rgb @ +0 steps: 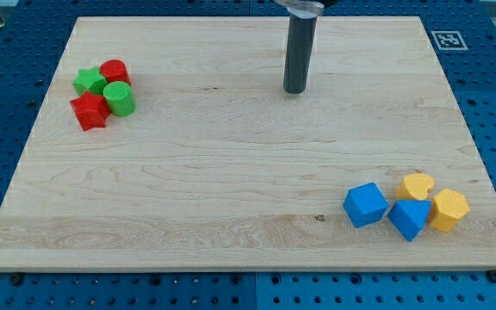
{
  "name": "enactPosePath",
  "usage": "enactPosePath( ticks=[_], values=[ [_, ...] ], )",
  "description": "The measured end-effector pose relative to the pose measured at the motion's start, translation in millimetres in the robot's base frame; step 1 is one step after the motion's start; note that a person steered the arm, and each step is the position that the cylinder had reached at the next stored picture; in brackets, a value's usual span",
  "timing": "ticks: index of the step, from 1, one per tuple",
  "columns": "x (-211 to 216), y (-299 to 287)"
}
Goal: Move your arm towards the red star
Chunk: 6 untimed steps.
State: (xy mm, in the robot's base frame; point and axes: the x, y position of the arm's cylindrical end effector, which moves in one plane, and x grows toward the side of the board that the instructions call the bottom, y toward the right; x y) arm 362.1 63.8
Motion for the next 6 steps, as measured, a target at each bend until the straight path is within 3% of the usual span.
enactPosePath(
  ticks=[2, 4, 6],
  values=[
    [-4.7, -19.2],
    [58.6, -86.9],
    [118.1, -202.6]
  ],
)
